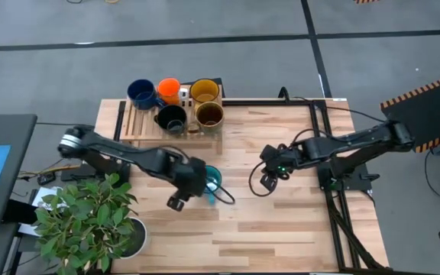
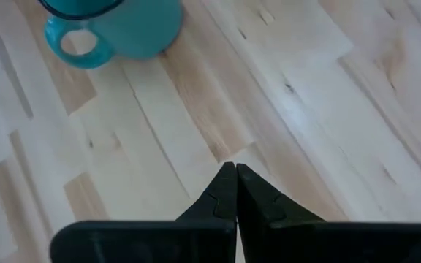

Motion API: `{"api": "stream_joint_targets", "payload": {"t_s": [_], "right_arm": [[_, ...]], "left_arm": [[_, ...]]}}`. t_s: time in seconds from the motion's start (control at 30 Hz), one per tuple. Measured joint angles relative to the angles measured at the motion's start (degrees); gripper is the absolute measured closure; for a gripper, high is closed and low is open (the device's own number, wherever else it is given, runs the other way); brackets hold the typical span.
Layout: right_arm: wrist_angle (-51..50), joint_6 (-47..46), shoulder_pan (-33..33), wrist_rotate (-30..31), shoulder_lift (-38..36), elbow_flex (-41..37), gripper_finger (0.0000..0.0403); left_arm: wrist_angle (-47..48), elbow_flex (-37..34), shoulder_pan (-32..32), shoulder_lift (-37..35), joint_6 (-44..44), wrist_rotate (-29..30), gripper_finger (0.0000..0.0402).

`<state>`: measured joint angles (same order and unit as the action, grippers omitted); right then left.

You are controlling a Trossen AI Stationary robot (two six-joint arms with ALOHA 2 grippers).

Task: Place coffee mugs
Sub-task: Put the light blue mug on the shelf

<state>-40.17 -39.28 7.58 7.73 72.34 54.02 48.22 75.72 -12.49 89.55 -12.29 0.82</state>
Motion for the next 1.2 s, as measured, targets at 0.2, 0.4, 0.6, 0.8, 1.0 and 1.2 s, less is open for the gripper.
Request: {"api": "stream_joint_targets", "payload": {"t_s": [0.2, 0.4, 0.6, 0.8, 1.0, 1.2], "right_arm": [[0.2, 0.88, -0.96, -0.01, 0.8, -0.03, 0.0382], [0.4, 0.91, -0.45, -0.04, 0.72, -0.02, 0.0382], [0.36, 0.99, -0.54, -0.04, 0.72, -0.02, 0.0382], [0.75, 1.93, -1.18, -0.04, 0.72, -0.02, 0.0382], [1.95, 2.36, -1.41, 0.0, 0.72, -0.02, 0.0382], [2.13, 2.39, -1.82, 0.01, 0.72, 0.0, 0.0382]], "left_arm": [[-2.09, -0.02, -0.27, 8.88, -6.7, 5.51, 0.0244], [-2.91, -0.01, 0.15, 12.98, -7.44, 6.88, 0.0246], [-4.42, 0.0, 0.25, 12.47, -6.41, 5.35, 0.0329], [-3.95, 0.12, 0.65, 11.87, -3.07, 3.28, 0.0393], [3.53, 1.44, 1.12, 5.72, 0.01, -2.65, 0.0399], [6.84, 7.31, 1.24, -5.86, 6.21, -1.81, 0.0399]]}}
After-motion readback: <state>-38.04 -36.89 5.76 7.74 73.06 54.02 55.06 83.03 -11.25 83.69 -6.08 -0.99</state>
